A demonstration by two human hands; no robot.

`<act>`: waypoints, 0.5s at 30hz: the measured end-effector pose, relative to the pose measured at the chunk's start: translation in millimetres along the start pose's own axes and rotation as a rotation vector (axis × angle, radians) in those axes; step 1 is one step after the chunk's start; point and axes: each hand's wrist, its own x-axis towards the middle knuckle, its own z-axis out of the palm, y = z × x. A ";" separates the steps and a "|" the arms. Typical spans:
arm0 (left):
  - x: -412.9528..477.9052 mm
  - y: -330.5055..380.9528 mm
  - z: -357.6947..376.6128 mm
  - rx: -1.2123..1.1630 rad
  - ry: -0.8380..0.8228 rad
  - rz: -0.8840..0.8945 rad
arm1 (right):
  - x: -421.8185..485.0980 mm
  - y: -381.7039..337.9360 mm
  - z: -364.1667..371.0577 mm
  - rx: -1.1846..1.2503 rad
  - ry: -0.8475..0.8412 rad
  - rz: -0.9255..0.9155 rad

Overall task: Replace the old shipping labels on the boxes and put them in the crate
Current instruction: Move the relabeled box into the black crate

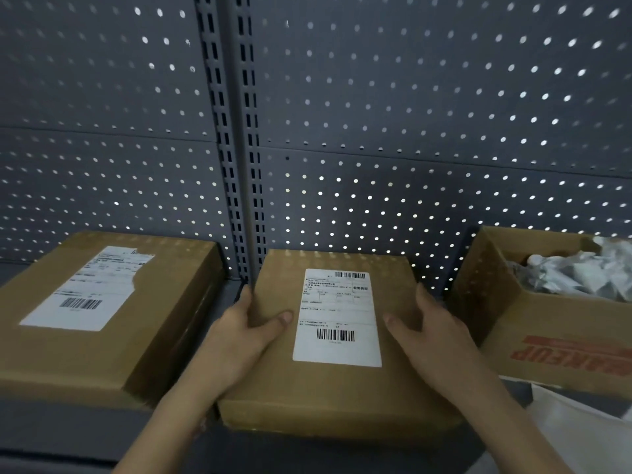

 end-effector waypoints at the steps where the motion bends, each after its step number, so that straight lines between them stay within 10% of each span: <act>1: -0.7 -0.8 -0.5 -0.027 -0.019 -0.016 | 0.4 1.6 1.3 0.026 -0.022 0.022; 15: -7.4 -4.5 -12.0 -0.363 -0.117 0.006 | -13.0 -5.0 5.1 0.568 0.061 0.202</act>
